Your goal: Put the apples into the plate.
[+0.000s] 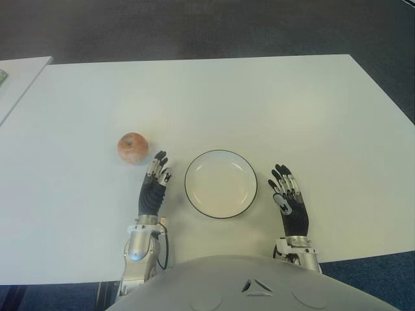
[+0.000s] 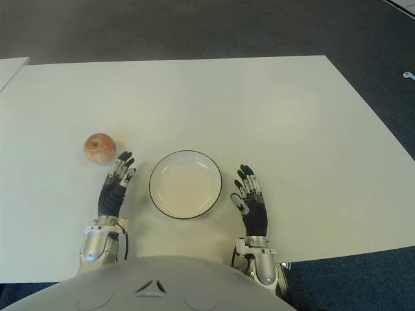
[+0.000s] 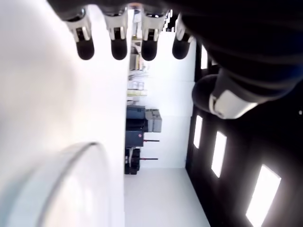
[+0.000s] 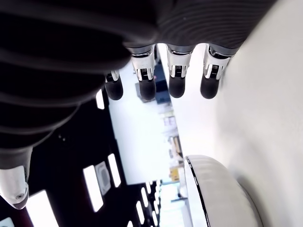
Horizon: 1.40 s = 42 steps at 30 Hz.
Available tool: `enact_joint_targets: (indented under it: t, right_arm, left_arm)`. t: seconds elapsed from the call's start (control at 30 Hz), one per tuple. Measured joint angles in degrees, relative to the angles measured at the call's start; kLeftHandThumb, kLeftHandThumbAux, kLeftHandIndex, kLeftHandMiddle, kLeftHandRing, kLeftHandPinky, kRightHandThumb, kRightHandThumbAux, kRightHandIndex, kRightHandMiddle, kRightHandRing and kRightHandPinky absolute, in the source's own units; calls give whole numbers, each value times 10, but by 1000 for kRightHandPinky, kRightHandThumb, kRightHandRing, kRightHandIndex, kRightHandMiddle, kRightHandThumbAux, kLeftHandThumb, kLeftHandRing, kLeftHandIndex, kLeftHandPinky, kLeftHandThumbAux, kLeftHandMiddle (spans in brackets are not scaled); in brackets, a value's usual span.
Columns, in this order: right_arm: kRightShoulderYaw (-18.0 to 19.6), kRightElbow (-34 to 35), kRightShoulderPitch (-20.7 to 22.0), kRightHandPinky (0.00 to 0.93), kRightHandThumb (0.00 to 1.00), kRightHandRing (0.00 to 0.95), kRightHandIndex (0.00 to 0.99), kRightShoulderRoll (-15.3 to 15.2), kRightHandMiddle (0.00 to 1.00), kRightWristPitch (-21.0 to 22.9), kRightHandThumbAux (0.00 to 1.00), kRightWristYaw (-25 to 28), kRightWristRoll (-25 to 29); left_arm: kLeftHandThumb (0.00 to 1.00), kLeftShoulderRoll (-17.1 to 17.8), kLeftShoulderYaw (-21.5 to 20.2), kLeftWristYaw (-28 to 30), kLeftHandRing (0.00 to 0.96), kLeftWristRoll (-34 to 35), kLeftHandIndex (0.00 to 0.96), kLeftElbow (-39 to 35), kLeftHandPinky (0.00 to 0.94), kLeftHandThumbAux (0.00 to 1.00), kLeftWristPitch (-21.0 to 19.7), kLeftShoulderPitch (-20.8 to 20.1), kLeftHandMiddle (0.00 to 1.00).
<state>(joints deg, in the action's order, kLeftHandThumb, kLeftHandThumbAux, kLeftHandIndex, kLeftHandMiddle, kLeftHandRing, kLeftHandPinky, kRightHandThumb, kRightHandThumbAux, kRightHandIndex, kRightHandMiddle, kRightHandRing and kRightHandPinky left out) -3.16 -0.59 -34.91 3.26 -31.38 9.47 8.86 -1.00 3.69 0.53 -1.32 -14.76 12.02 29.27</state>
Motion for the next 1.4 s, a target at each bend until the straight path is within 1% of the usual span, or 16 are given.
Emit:
enact_joint_targets:
  t: [0.03,0.07,0.17,0.3,0.37,0.5,0.6,0.67,0.8,0.87,0.93,1.03,1.13,1.2,1.3,1.4]
  right_arm:
    - [0,-1,1,0,128,0,0,0,0,-3,521,0,0]
    - [1,-3,1,0,127,0,0,0,0,-6,519,1,0]
    - [1,-6,3,0,125,0,0,0,0,-14,516,1,-1]
    - [0,-11,8,0,125,0,0,0,0,-22,516,1,-3]
    - [0,-13,11,0,126,0,0,0,0,-24,516,1,-4]
    - [1,-19,16,0,130,0,0,-1,0,-28,511,1,-5]
    - [2,-24,20,0,134,0,0,-1,0,-32,508,1,-5]
    - [4,-28,23,0,136,0,0,-1,0,-36,506,1,-6]
    - [7,-39,33,0,139,0,0,-1,0,-43,506,1,-7]
    - [9,-42,39,0,139,0,0,-2,0,-44,507,1,-8]
    - [10,-47,45,0,139,0,0,-3,0,-46,508,1,-9]
    - [12,-53,51,0,138,0,0,-4,0,-53,511,2,-9]
    - [14,-59,60,0,138,0,0,-5,0,-56,511,4,-7]
    - [15,-62,64,0,138,0,0,-6,0,-57,511,7,-6]
    - [16,-62,66,0,143,0,0,-6,0,-57,511,10,-2]
    - [18,-61,66,0,146,0,0,-7,0,-57,512,12,1]
  left_arm:
    - [122,0,0,-5,27,-17,20,-23,93,567,-16,-3,14]
    - [134,3,-1,-10,45,-44,22,-50,130,573,-34,-9,23]
    - [161,7,-3,-15,78,-114,28,-107,166,579,-67,-25,47]
    - [184,26,-7,-16,91,-208,36,-171,152,579,-96,-42,64]
    - [192,38,-9,-13,88,-254,40,-200,130,577,-109,-46,65]
    - [210,61,-14,5,75,-345,54,-260,92,574,-132,-44,66]
    - [214,79,-17,27,68,-414,63,-304,87,561,-142,-35,66]
    - [227,91,-17,48,65,-461,73,-328,100,540,-146,-32,63]
    - [245,117,-22,100,57,-541,86,-362,87,504,-149,-39,58]
    - [270,129,-28,130,46,-575,97,-373,69,473,-150,-52,54]
    - [286,143,-36,163,40,-610,104,-382,61,456,-153,-75,52]
    - [316,161,-50,198,34,-649,122,-383,57,431,-153,-123,54]
    - [333,182,-63,215,29,-674,133,-371,48,416,-151,-178,53]
    - [337,199,-73,218,26,-682,136,-358,42,408,-146,-200,50]
    - [332,228,-82,220,10,-689,123,-330,19,392,-134,-218,29]
    - [330,262,-91,221,4,-697,112,-291,8,385,-119,-222,15]
